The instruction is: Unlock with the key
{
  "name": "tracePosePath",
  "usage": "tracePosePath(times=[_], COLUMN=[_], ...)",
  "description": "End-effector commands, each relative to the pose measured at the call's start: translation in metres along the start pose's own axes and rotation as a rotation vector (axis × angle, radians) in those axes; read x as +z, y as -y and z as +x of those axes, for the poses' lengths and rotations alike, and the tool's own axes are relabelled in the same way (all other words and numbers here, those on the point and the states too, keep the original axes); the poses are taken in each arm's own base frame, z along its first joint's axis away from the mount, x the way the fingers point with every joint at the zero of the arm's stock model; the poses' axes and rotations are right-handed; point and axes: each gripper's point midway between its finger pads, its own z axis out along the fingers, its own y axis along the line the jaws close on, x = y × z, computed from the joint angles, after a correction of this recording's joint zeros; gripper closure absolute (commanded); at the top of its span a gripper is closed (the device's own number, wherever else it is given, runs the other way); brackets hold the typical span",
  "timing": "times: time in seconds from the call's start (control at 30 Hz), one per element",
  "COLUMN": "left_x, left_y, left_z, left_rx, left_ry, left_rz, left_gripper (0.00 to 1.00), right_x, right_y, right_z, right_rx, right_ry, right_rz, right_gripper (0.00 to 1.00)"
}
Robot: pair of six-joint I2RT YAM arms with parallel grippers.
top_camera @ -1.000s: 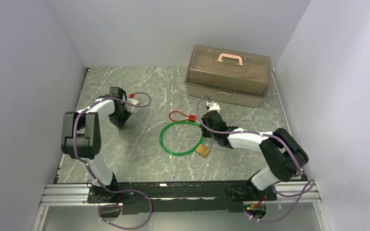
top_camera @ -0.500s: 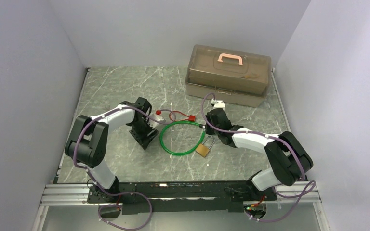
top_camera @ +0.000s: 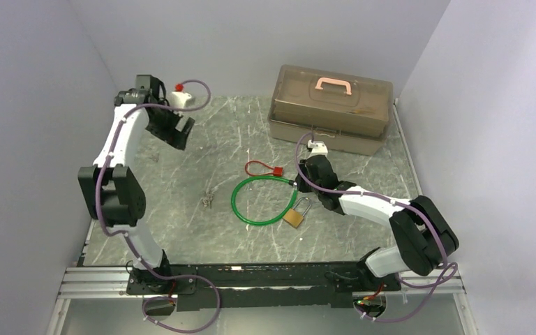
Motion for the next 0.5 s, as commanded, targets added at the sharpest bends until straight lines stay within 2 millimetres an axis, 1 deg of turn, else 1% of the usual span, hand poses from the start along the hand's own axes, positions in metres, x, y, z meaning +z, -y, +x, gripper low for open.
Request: tracePosePath(times=[0.0,0.07,0.1,0.17,0.27,0.37,0.47], left_x=[0.041,0.056,0.062,0.074,0.086,0.093,0.098], left_y=[-0.077,-0.105,-0.115,-0.127,-0.134,-0.140,-0.140], left_z=[0.039,0.053,0.057,0.066,0.072,0.067,0.065], left_rx=[-0.167,-0.230,-0.260,-0.301,-0.321,-0.324,-0.324], left_ry=[-0.152,-0.178,-0.181,-0.189,-0.192,-0.157,-0.148], left_rz=[-0.129,-0.168,-0.182,-0.194,-0.209,-0.224,-0.212], left_gripper=[0.03,0.05,0.06,0.10,0.14,0.18,0.21], right_x=[-0.006,-0.009,-0.010,-0.012,-0.013,-0.013,-0.014], right_y=[-0.016,-0.019,-0.021,-0.024,-0.028,-0.033,-0.039], right_z=[-0.036,-0.038,-0.039,-0.040,-0.042,-0.043,-0.042], right_rx=[0.023,0.031,0.034,0.038,0.038,0.043,0.050], right_ry=[0.102,0.112,0.116,0.123,0.131,0.132,0.131], right_rz=[-0.059,-0.078,-0.088,-0.102,-0.116,-0.138,-0.161], right_gripper=[0.80,0.80,0.80,0.80,0.80,0.80,0.81])
